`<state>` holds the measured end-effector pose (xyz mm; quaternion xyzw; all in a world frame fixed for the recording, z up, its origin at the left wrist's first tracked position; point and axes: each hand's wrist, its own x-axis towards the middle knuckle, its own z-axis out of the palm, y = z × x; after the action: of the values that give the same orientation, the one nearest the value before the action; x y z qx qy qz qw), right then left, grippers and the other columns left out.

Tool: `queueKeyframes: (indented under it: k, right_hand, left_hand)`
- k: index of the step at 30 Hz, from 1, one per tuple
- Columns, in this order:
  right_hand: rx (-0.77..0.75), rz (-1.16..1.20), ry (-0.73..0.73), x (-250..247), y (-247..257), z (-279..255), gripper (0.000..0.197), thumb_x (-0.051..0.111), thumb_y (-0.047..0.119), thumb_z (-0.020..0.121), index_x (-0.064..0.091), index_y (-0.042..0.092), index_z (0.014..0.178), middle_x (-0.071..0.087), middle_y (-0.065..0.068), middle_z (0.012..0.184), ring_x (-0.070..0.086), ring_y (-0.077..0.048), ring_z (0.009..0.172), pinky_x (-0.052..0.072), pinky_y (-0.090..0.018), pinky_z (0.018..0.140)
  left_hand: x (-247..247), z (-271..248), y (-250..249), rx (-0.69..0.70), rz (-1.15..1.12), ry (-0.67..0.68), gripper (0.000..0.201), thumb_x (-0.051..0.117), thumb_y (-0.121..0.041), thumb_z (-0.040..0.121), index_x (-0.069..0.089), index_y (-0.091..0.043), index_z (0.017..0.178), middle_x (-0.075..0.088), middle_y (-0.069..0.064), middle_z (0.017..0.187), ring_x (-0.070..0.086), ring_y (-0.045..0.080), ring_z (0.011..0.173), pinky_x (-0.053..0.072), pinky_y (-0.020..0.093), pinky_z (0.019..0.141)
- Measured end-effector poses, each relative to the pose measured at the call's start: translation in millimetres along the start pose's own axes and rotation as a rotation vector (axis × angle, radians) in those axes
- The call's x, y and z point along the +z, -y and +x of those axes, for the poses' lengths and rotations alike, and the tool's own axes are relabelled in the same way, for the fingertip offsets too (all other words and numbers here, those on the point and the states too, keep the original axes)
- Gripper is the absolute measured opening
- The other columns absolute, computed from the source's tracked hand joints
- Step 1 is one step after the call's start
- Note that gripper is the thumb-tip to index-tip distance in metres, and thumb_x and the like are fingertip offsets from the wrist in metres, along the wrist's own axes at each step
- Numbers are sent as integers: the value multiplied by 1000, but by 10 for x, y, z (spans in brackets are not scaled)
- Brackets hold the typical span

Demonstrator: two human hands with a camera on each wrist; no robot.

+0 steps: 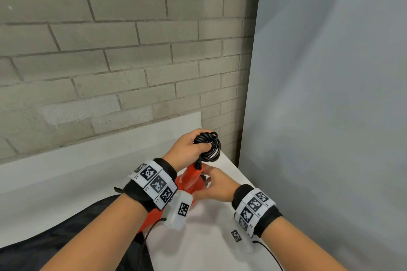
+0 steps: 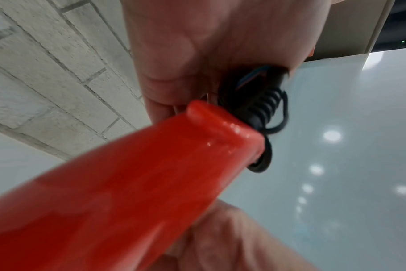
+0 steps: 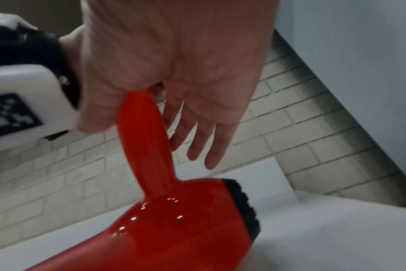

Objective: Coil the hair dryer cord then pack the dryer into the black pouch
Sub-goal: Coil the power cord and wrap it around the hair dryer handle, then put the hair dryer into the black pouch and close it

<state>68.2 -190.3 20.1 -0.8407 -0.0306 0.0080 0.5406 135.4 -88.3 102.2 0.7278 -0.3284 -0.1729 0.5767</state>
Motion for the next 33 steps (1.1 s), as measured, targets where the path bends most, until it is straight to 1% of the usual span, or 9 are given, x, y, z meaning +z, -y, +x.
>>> queueKeyframes:
  k: [4,7,10,14,17,20,24,27,33]
  right_hand:
    - [-41,124,-84,126,17,66,26,68,-1,74,64,8,98,67,9,85,64,0,79,51,-18,78]
    - [-53,126,-107,137,-2,90,27,66,-6,74,63,18,87,67,7,84,65,-3,78,53,-19,81]
    - [-37,169,-183,119,-65,96,28,66,-6,75,59,17,90,65,1,84,63,0,73,53,-16,75]
    - [-13,118,-333,45,-176,80,36,69,-3,74,52,17,99,60,12,84,59,7,69,46,-4,65]
    - [-57,-16,-361,19,-288,100,38,69,-1,71,43,26,78,56,19,84,56,4,73,44,-11,69]
    - [-75,-147,-320,37,-376,111,36,71,2,71,45,23,83,57,12,87,56,-12,83,44,-15,75]
    - [-64,-511,-179,94,-523,122,35,71,15,72,60,20,105,57,2,112,42,-19,108,33,-29,103]
    - [-27,-627,-38,163,-505,104,39,66,14,76,59,20,114,51,0,124,32,-25,119,20,-34,106]
    - [25,-795,189,266,-448,46,47,64,9,79,56,26,121,46,-3,129,31,-30,122,17,-41,110]
  left_hand:
    - [41,-22,-26,12,28,17,32,54,-1,84,58,-18,111,62,2,100,58,11,89,48,9,73]
    - [37,-43,-35,23,9,1,30,54,-2,86,57,-16,112,61,3,101,57,8,88,48,4,70]
    - [16,-60,-35,-8,-41,-38,26,53,-5,87,58,-17,110,61,3,102,58,14,92,48,11,73]
    - [-68,-93,30,-69,15,-157,27,55,-10,86,58,-15,113,59,-1,100,54,12,81,40,11,56]
    - [-162,-179,142,-188,5,-176,27,55,-11,86,57,-11,113,62,5,97,57,19,75,43,21,50]
    - [-231,-307,292,-286,39,-142,21,53,-7,86,57,-12,107,62,6,89,59,16,66,47,20,45]
    - [-299,-457,556,-404,91,-65,23,49,-3,88,55,-12,108,60,4,86,60,15,62,52,20,48]
    - [-339,-521,778,-505,182,-20,27,49,-3,88,53,-7,114,55,8,91,58,17,67,55,22,49]
    - [-289,-583,1039,-705,397,140,45,49,-1,86,43,-8,130,52,13,108,63,26,76,54,23,45]
